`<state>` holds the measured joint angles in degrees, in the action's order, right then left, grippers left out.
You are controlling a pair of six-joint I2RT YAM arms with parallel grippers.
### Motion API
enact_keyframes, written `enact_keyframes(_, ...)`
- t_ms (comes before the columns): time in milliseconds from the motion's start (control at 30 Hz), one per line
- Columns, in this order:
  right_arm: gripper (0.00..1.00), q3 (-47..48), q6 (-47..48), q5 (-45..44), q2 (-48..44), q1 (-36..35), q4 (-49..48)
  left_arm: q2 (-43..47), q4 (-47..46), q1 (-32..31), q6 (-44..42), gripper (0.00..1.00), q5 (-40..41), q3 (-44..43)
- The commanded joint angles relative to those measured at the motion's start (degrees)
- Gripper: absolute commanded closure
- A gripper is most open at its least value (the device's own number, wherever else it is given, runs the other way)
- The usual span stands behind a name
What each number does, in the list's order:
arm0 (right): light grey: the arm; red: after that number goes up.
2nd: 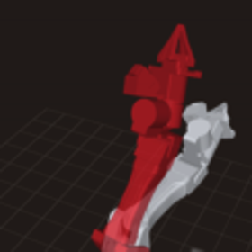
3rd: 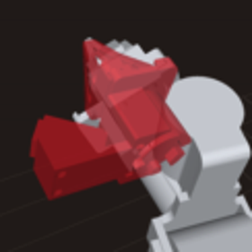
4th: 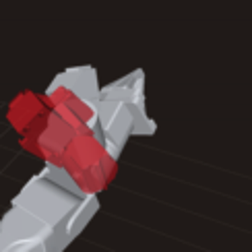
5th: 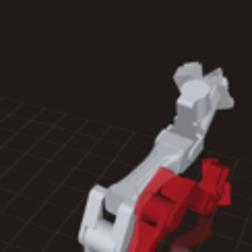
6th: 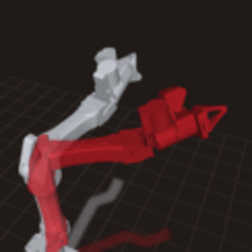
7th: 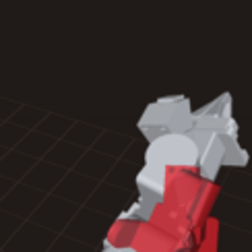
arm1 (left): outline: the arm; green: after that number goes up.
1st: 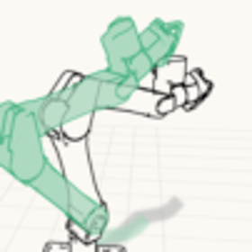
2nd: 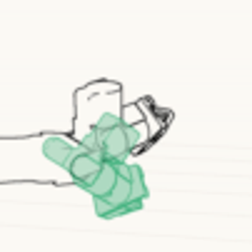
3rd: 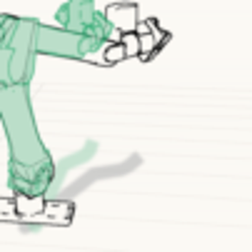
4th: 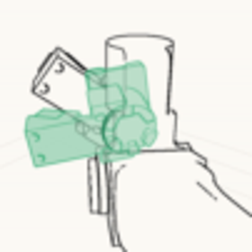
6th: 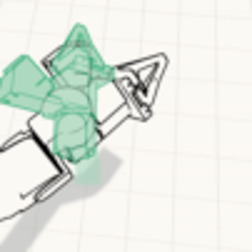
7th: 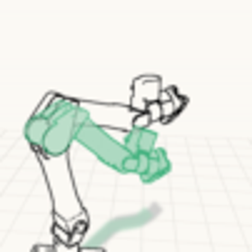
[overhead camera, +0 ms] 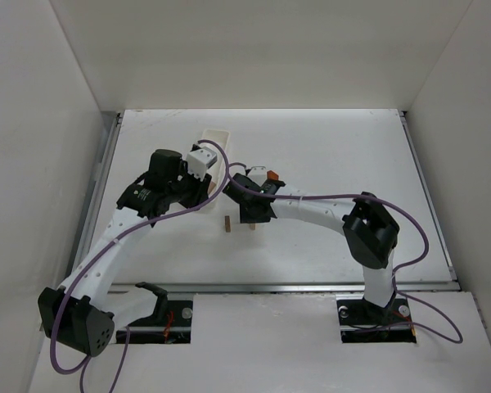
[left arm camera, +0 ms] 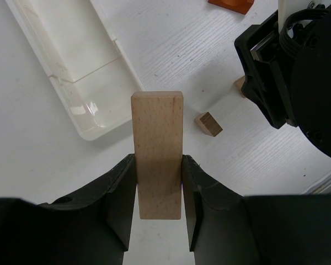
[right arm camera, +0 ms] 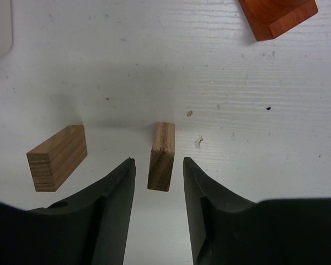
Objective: Build the wood block tower
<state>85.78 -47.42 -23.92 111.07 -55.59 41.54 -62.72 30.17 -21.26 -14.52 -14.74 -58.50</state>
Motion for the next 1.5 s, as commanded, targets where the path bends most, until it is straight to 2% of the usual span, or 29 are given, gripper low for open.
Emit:
enact_keyframes(0,0.54,1.76,0.4,0.27,0.29,-0.48,-1.28,1.9,-1.35,0.25,-0.24,1.0,-0.64,0.4)
enact_keyframes(67,0.54,1.76,0.4,0.28,-0.32,-0.48,-1.89,1.9,-1.35,0.25,-0.24,1.0,-0.64,0.4)
enact_keyframes(133,0.61,1.23,0.92,0.28,-0.85,-0.48,-1.9,1.9,-1.35,0.25,-0.24,1.0,-0.64,0.4)
enact_keyframes(300,0.68,1.23,0.92,1.42,-0.85,-0.48,-2.43,1.9,-1.35,0.25,-0.24,1.0,-0.64,0.4)
enact_keyframes(633,0.74,1.23,0.92,1.42,-0.32,-0.48,-2.43,1.9,-1.35,0.25,-0.24,1.0,-0.64,0.4)
enact_keyframes(833,0.55,1.23,0.92,0.9,-0.32,-0.48,-2.43,1.9,-1.35,0.25,-0.24,1.0,-0.64,0.4)
enact_keyframes(967,0.5,1.23,0.92,0.9,-0.85,-0.48,-2.43,1.9,-1.35,0.25,-0.24,1.0,-0.64,0.4)
enact_keyframes(1167,0.49,1.85,0.92,-0.86,-4.18,-0.48,-1.9,1.9,-0.82,0.25,-0.77,1.0,-0.64,0.4)
enact_keyframes(1400,0.47,-1.84,-0.13,-1.39,-12.79,1.54,-1.37,0.76,-0.21,0.25,-2.26,1.0,-0.64,-0.74)
enact_keyframes(1467,0.47,-3.15,-0.13,-1.39,-16.66,3.46,-1.37,0.15,-0.2,0.25,-3.4,1.0,-3.35,-2.4)
